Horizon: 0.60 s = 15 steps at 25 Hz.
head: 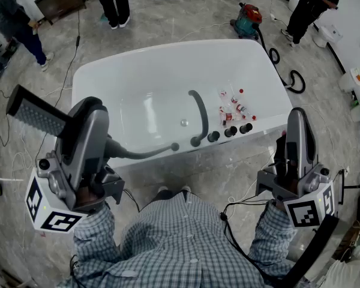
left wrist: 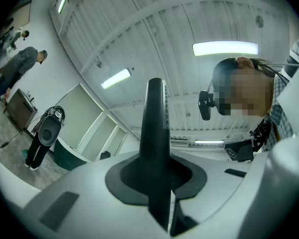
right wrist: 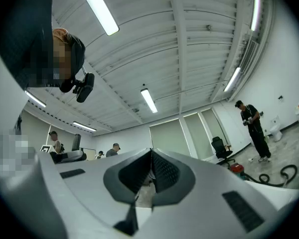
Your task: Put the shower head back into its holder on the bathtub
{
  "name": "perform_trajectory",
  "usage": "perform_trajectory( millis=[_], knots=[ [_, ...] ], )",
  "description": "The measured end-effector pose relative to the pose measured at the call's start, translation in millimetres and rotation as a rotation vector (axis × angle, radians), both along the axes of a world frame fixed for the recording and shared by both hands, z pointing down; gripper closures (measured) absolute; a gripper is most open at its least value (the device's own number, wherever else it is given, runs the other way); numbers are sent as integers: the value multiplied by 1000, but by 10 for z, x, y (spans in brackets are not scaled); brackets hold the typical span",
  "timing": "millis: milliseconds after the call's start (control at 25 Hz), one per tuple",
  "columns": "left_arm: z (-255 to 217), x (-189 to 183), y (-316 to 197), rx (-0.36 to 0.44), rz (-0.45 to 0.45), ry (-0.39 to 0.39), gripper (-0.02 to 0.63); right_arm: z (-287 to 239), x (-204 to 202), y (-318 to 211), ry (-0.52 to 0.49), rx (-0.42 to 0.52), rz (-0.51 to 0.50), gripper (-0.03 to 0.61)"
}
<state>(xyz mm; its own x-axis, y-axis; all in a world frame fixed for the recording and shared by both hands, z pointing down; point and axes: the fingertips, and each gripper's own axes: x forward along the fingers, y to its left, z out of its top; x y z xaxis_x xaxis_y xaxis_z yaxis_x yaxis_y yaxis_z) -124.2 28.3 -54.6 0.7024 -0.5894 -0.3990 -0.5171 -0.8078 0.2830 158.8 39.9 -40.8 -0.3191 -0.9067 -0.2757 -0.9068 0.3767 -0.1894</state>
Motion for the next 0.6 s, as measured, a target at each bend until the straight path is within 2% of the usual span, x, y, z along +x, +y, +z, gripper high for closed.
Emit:
perform_trajectory(
  millis=[600],
  knots=[
    [13, -17, -5, -12, -10, -3, 537, -3, -36, -5, 19, -11, -2, 561]
  ],
)
